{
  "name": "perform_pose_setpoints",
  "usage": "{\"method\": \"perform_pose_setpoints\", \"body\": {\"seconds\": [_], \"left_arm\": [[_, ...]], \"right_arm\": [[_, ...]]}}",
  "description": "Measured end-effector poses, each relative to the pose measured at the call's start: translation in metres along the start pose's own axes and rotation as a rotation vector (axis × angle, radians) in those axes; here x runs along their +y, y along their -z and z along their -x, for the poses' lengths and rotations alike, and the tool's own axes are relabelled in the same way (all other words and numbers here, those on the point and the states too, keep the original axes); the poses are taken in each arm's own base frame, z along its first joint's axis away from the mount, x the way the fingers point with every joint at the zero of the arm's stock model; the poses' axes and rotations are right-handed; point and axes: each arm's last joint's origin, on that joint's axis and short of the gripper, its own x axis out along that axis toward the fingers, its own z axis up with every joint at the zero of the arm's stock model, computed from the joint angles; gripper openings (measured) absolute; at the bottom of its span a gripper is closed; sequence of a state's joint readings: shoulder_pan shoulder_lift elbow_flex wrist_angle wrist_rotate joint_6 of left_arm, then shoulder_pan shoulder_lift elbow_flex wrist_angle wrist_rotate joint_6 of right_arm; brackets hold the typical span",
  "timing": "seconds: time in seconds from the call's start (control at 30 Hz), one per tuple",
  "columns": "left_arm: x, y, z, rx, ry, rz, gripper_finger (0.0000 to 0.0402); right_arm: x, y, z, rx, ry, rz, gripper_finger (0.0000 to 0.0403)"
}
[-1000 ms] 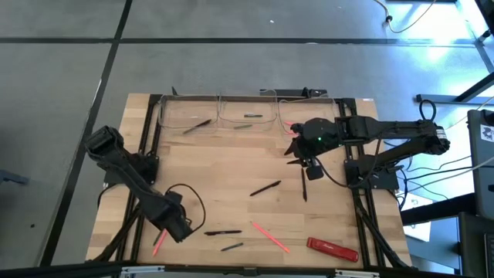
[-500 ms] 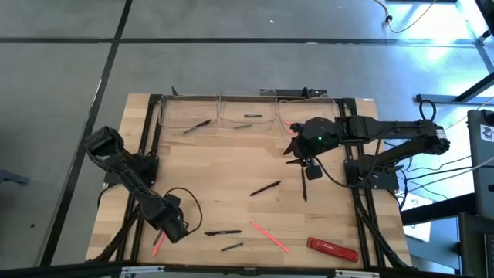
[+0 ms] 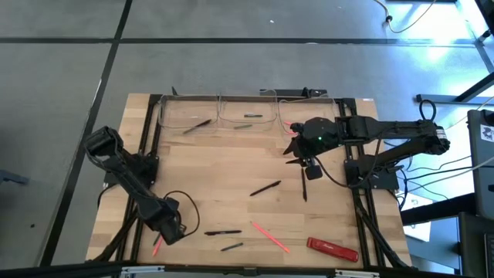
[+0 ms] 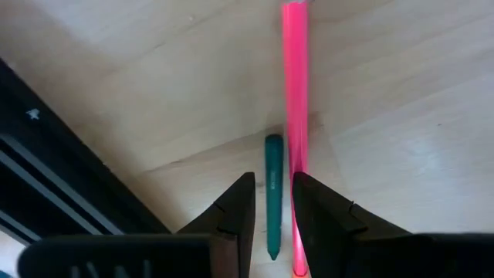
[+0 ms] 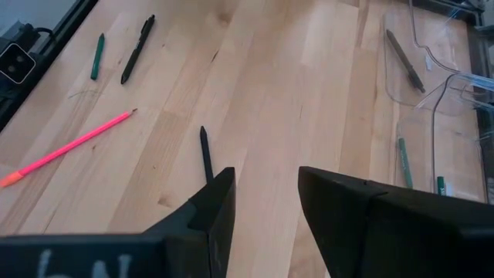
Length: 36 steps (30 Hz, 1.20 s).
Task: Sort crayons/erasers/pens/pencils in bins
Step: Put the green crayon into the middle transparent bin
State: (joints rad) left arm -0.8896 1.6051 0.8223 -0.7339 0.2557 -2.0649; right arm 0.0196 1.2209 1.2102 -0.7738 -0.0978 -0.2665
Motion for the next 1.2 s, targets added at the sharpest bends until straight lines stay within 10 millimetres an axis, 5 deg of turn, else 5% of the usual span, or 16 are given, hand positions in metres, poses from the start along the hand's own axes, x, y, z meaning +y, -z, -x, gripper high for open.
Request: {"method": "perform_pose_setpoints", "body": {"seconds": [1.2], "left_arm": [[-0.0001, 0.0052, -0.0034, 0.001, 0.026, -0.085, 0.0082]], "right_arm": [[-0.0005, -0.0019, -0.0001, -0.02, 0.005, -0.018, 0.0145]]}}
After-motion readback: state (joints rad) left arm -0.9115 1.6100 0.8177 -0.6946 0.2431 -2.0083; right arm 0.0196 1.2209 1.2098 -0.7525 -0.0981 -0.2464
